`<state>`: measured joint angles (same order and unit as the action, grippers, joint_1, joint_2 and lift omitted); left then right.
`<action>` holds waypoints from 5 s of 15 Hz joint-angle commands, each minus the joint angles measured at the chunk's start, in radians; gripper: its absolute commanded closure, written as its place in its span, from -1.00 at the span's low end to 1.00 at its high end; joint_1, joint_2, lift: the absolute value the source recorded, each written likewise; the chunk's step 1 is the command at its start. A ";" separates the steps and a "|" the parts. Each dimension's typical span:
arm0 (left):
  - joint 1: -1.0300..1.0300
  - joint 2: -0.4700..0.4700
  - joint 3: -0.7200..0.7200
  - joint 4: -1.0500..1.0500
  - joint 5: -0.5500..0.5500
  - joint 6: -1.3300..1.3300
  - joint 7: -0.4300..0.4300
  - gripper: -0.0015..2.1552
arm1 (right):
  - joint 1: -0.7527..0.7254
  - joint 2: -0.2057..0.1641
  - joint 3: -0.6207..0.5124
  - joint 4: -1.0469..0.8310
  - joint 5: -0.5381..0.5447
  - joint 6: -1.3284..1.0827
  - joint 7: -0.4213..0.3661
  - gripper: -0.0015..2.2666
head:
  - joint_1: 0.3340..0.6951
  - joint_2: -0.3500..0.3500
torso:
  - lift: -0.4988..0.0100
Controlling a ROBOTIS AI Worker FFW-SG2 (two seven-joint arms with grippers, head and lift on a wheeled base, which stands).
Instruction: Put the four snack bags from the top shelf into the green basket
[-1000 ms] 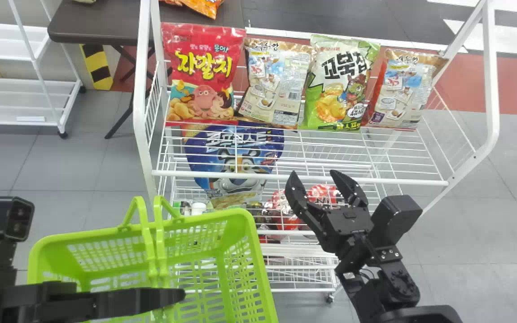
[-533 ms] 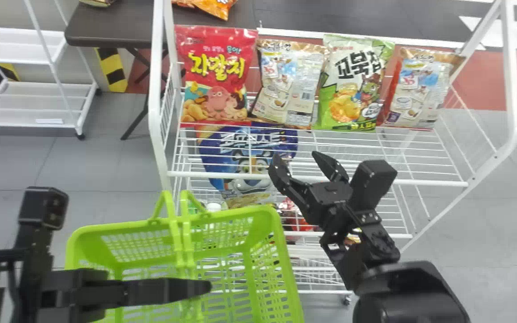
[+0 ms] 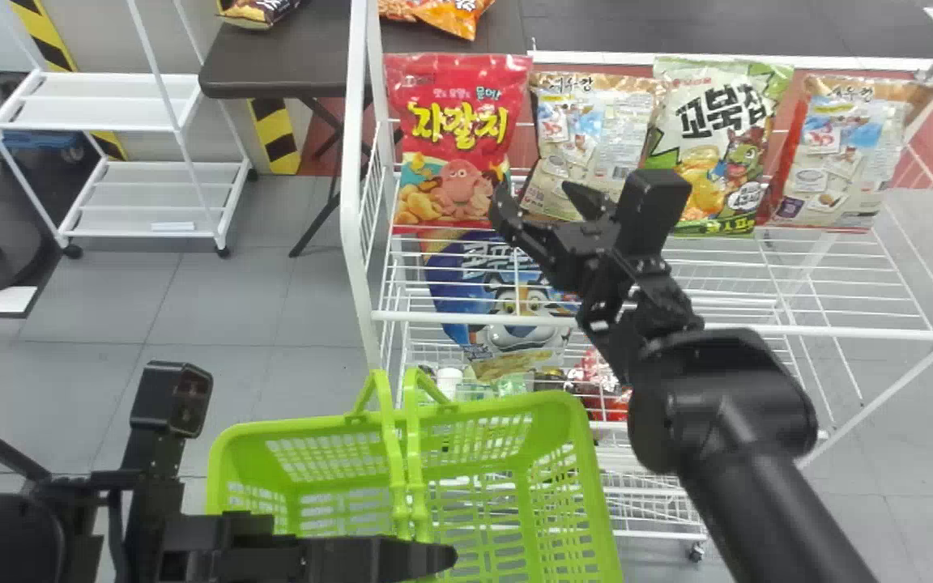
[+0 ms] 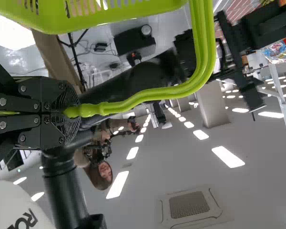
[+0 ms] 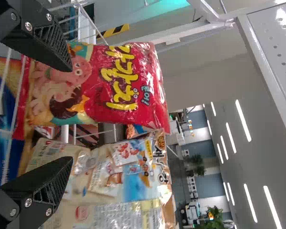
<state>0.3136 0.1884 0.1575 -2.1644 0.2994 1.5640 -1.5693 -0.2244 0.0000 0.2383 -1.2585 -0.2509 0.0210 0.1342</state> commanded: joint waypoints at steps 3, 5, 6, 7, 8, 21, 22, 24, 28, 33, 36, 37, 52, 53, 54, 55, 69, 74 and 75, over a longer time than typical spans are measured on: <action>0.007 -0.001 0.010 0.008 0.011 0.007 -0.011 0.99 | -0.144 0.001 0.053 0.153 -0.122 -0.012 0.056 -0.84 | 1.00 0.10 | 0.96; 0.005 -0.001 0.007 0.006 0.012 0.007 -0.011 0.99 | -0.202 0.001 0.055 0.217 -0.183 0.003 0.119 -0.84 | 1.00 0.16 | 0.96; -0.004 0.000 0.004 0.006 0.012 0.007 -0.011 0.99 | -0.224 0.001 0.058 0.240 -0.203 0.024 0.140 -0.84 | 1.00 0.19 | 0.96; -0.008 0.002 0.000 0.008 0.011 0.007 -0.011 0.99 | -0.237 0.001 0.073 0.255 -0.200 0.024 0.140 -0.84 | 1.00 0.20 | 0.96; -0.008 0.002 0.002 0.009 0.012 0.007 -0.011 0.99 | -0.265 0.001 0.078 0.301 -0.191 0.006 0.140 -0.84 | 1.00 0.21 | 0.96; -0.047 0.026 -0.027 0.031 0.018 0.007 -0.011 0.99 | -0.352 0.001 0.070 0.410 -0.171 0.083 0.151 0.87 | 1.00 0.17 | 0.96; -0.047 0.026 -0.027 0.031 0.021 0.007 -0.011 0.99 | -0.352 0.001 0.070 0.409 -0.165 0.083 0.157 0.91 | 1.00 0.17 | 0.96; -0.047 0.029 -0.027 0.031 0.023 0.007 -0.011 0.99 | -0.340 0.001 0.073 0.384 -0.129 0.083 0.179 0.94 | 1.00 0.17 | 0.96; -0.047 0.037 -0.010 0.029 0.029 0.007 -0.011 0.99 | -0.282 0.001 0.096 0.271 -0.076 0.089 0.197 0.96 | 1.00 0.25 | 0.96; -0.053 0.046 0.068 0.017 0.030 0.007 -0.011 0.99 | -0.102 0.001 0.082 -0.067 -0.014 0.310 0.159 0.99 | 1.00 0.36 | 0.96; -0.085 0.051 0.096 0.025 0.030 0.007 -0.011 0.99 | 0.059 0.001 0.065 -0.366 0.050 0.429 0.101 0.99 | 1.00 0.49 | 0.96; -0.091 0.051 0.093 0.025 0.029 0.007 -0.011 0.99 | 0.100 0.001 0.055 -0.450 0.068 0.454 0.082 0.99 | 1.00 0.51 | 0.96; -0.277 0.042 0.000 0.248 -0.046 0.007 -0.011 0.99 | 0.794 0.001 -0.229 -1.415 -0.011 1.049 0.120 0.99 | 1.00 -0.02 | 0.96; -0.277 0.037 -0.003 0.248 -0.049 0.007 -0.011 0.99 | 0.794 0.001 -0.211 -1.414 -0.017 1.098 0.122 0.99 | 1.00 0.00 | 0.96; -0.278 0.036 -0.004 0.250 -0.048 0.007 -0.011 0.99 | 0.792 0.001 -0.183 -1.397 -0.014 1.110 0.120 0.99 | 1.00 0.02 | 0.96; -0.277 0.034 -0.007 0.250 -0.046 0.007 -0.011 0.99 | 0.783 0.001 -0.159 -1.375 -0.011 1.110 0.120 0.99 | 1.00 0.10 | 0.96; -0.258 0.032 -0.049 0.209 -0.028 0.007 -0.011 0.99 | 0.416 0.001 0.360 -0.740 0.108 0.969 -0.021 -1.00 | 1.00 1.00 | 0.96; -0.258 0.037 -0.044 0.210 -0.026 0.007 -0.011 0.99 | 0.530 -0.040 0.188 -1.016 0.107 1.107 0.012 -0.95 | 1.00 1.00 | 0.96; -0.258 0.039 -0.044 0.210 -0.026 0.007 -0.011 0.99 | 0.571 -0.060 0.131 -1.099 0.105 1.113 0.012 -0.94 | 1.00 0.88 | 0.96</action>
<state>0.0553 0.2250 0.1126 -1.9547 0.2732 1.5640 -1.5693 0.2956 -0.0334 0.4411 -2.2464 -0.1427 1.1049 0.1455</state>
